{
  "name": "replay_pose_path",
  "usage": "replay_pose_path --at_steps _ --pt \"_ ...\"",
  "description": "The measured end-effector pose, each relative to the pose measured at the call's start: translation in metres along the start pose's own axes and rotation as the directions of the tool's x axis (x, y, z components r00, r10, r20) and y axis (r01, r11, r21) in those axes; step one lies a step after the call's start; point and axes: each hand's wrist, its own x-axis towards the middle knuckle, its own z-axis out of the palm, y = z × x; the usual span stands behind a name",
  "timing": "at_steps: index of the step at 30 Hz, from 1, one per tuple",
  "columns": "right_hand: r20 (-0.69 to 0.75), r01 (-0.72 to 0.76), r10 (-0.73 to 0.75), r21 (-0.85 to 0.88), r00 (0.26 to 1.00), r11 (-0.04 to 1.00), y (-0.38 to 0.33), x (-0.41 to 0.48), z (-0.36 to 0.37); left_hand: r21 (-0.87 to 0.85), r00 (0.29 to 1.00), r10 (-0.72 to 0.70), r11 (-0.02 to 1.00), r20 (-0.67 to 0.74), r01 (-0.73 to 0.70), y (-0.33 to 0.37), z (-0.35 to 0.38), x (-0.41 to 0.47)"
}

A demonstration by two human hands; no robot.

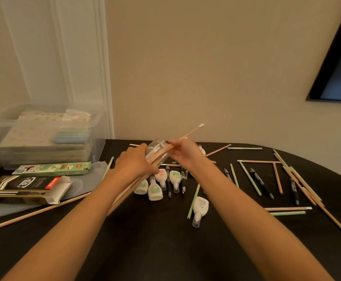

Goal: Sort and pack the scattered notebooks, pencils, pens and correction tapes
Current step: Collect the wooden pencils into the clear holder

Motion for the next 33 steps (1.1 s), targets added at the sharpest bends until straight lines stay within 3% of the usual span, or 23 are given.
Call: replay_pose_path --at_steps 1,3,8,14,17,19,22,26,29,33 --pt "0.026 -0.003 0.008 -0.171 1.0 0.985 0.001 -0.007 0.003 0.0 1.0 -0.002 1.0 -0.013 0.002 0.001 0.0 -0.003" --pt "0.045 0.027 -0.013 -0.326 0.999 0.945 -0.001 -0.014 0.004 -0.006 1.0 -0.008 1.0 -0.027 0.008 0.001 0.001 -0.007" --pt "-0.007 0.134 -0.141 -0.278 0.99 0.951 -0.013 -0.014 0.0 -0.05 0.997 -0.037 0.998 -0.065 0.034 0.001 -0.002 -0.01" --pt "0.149 0.169 -0.112 -0.461 0.982 0.871 -0.014 -0.005 -0.005 -0.059 0.995 -0.045 0.997 -0.089 0.04 0.001 -0.005 0.0" --pt "0.046 0.187 -0.189 -0.49 0.981 0.852 -0.017 0.015 -0.017 -0.079 0.991 -0.094 0.993 -0.093 0.087 -0.003 -0.007 0.011" --pt "-0.025 0.159 -0.245 -0.695 0.969 0.701 -0.014 0.032 -0.028 -0.072 0.987 -0.126 0.99 -0.094 0.12 -0.007 -0.007 0.021" --pt "0.131 0.174 -0.221 -0.966 0.966 0.189 -0.001 0.063 -0.043 -0.044 0.982 -0.172 0.985 -0.081 0.169 -0.016 -0.006 0.04" --pt "0.302 0.265 -0.072 -0.909 0.95 -0.321 0.016 0.094 -0.05 -0.049 0.97 -0.23 0.973 -0.083 0.226 -0.03 -0.006 0.066" --pt "0.327 0.287 0.015 -0.804 0.945 -0.52 0.023 0.112 -0.053 -0.044 0.958 -0.275 0.961 -0.08 0.273 -0.042 -0.005 0.084" --pt "0.344 0.33 0.085 -0.758 0.935 -0.562 0.024 0.131 -0.051 -0.062 0.941 -0.334 0.942 -0.055 0.33 -0.051 0.0 0.102"
